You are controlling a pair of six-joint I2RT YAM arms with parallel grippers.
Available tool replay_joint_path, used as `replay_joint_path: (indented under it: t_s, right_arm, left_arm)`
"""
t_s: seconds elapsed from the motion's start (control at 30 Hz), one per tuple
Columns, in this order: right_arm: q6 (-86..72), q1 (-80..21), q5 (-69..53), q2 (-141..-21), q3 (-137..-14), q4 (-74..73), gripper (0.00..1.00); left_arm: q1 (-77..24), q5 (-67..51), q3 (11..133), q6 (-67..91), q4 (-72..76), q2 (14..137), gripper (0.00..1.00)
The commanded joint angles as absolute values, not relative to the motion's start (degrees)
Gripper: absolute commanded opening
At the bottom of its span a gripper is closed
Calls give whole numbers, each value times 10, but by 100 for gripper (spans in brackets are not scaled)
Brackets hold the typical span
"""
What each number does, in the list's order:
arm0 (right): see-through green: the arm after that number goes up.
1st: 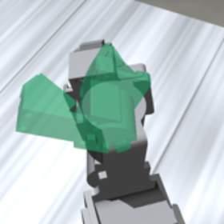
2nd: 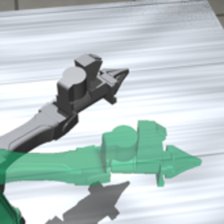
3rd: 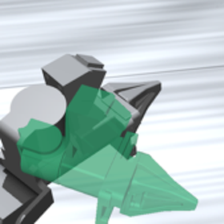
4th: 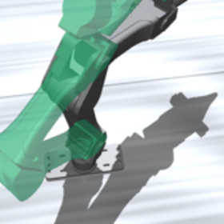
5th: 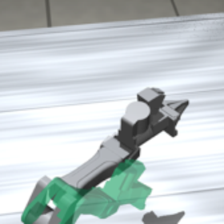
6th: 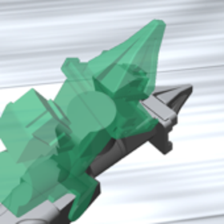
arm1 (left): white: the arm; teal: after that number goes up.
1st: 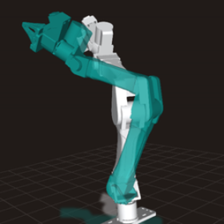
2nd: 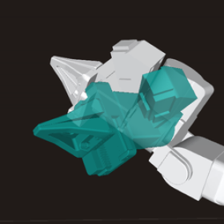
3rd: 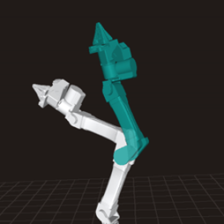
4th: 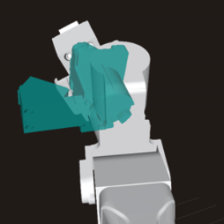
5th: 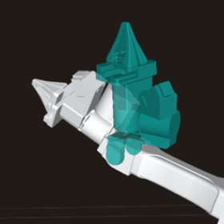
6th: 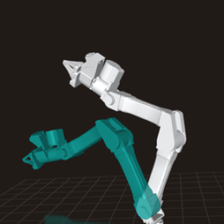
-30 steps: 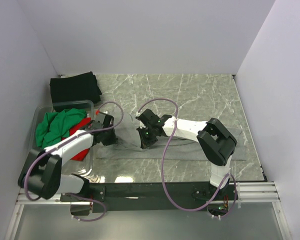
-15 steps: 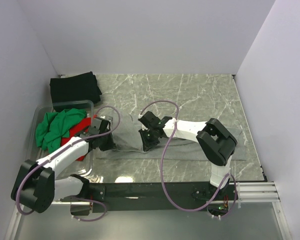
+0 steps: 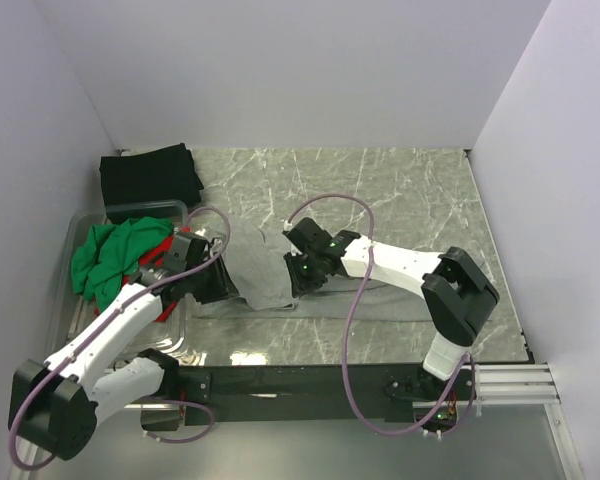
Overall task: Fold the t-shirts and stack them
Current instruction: Fold the tshirt
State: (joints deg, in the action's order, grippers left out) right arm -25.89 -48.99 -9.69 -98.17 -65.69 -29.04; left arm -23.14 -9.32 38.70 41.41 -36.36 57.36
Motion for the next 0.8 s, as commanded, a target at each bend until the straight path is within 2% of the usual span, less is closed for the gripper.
replay_joint_path:
  t_s: [0.0,0.23,0.43,0.77]
  right_arm:
    - [-248,-494,-83,-965,-689,-308,25]
    - [-243,-493,-87,-1003,-736,-314,25]
    - [-257,-462,-72,-975,-695,-309,25]
    - [-225,-274,-50,-898,-601,-302,25]
  left_arm:
    - [-234,-102,415,422,-382,553,42]
    - [-234,-40,488,446,-354,579,47]
    - [-233,-43,532,445,-341,699,49]
    - [-233,-64,656,432,-323,953,48]
